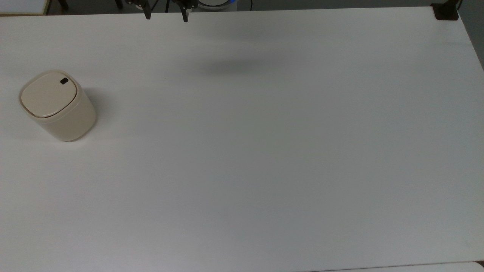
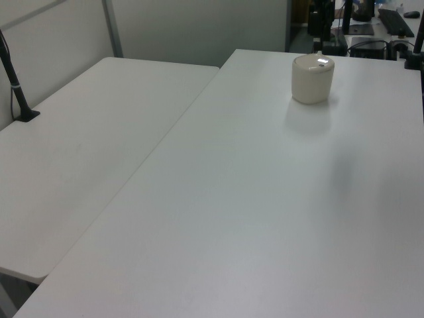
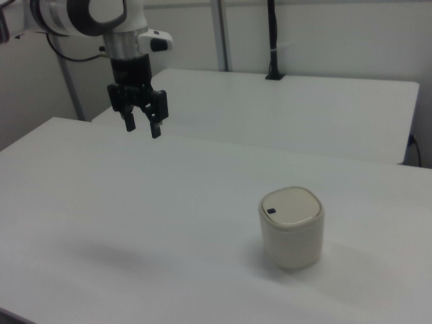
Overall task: Open the trash bin
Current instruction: 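Move the gripper over the cream bin and lower onto the lid slot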
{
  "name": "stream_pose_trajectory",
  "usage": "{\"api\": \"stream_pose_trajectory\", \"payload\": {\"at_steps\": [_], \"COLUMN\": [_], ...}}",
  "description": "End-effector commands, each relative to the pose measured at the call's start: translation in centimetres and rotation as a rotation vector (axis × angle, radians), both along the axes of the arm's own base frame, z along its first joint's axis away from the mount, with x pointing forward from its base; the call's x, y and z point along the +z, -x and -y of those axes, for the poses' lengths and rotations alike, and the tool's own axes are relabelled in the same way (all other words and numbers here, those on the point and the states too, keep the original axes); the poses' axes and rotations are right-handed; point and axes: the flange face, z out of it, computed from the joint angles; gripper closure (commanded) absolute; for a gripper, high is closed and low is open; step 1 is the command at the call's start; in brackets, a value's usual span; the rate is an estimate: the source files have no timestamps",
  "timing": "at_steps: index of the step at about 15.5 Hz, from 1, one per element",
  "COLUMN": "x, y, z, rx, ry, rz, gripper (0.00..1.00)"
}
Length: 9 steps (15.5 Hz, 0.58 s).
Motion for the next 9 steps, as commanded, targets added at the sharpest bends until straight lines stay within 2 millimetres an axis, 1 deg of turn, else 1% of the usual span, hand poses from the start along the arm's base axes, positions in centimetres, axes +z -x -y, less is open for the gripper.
{"api": "stream_pose_trajectory", "payload": {"at_steps": [1,3,5,6,8,9], "x": [0.2,-0.1,-0.7,-1.1,-1.6,-1.9], "y": [-0.3,-0.7,-1.2,-1.4,-1.7,-1.9], "z": [0.2,1.1,2.6,4.0,6.4,7.9], "rx": [0.014,-0.005,-0.046,-0.078,-0.157,-0.201], "ry": [-0.014,-0.012,-0.005,-0.001,0.010,0.017], "rz": [0.036,0.047,0.068,0.073,0.088,0.105], "gripper": [0.25,0.54,0.75,0.82,0.85,0.91]}}
